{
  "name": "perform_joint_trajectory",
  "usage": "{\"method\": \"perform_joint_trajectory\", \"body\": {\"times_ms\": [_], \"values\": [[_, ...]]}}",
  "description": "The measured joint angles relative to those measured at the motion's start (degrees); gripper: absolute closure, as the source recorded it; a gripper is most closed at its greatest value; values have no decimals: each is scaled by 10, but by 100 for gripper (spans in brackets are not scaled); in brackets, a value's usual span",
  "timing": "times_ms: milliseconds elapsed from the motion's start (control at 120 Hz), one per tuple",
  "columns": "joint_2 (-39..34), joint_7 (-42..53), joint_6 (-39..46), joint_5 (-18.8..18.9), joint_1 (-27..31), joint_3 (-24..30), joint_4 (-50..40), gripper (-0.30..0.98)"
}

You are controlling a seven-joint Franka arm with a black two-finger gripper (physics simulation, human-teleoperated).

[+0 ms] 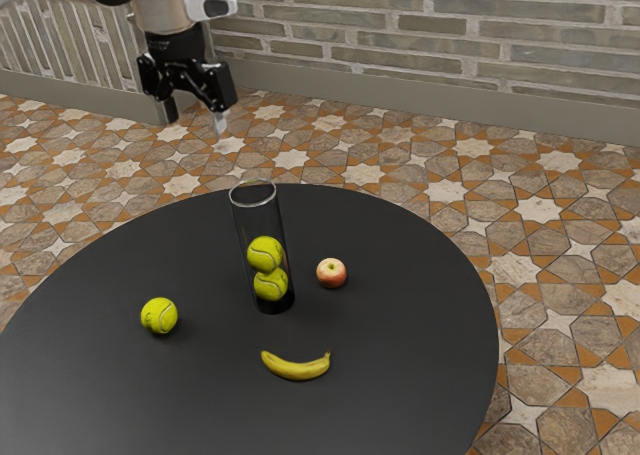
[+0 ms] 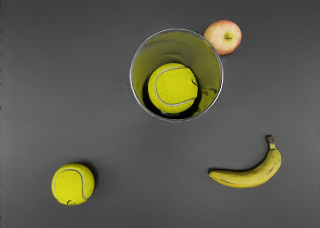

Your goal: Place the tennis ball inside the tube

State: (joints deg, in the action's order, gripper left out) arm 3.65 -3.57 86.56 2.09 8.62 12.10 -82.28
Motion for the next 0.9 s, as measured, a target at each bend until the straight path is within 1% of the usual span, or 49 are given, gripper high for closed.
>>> {"method": "perform_joint_trajectory", "body": {"times_ms": [142,217,300,392,558,675,900], "values": [[-10,-1,1,0,3,0,-2,0],[-31,-1,3,0,8,1,-25,0],[-81,-2,16,-2,15,3,-96,0],[-120,-2,39,-4,5,2,-180,0],[-173,-3,104,-8,12,-1,-315,0],[-189,-3,159,-9,24,-3,-383,0],[-202,-2,254,-8,37,-13,-472,0]]}}
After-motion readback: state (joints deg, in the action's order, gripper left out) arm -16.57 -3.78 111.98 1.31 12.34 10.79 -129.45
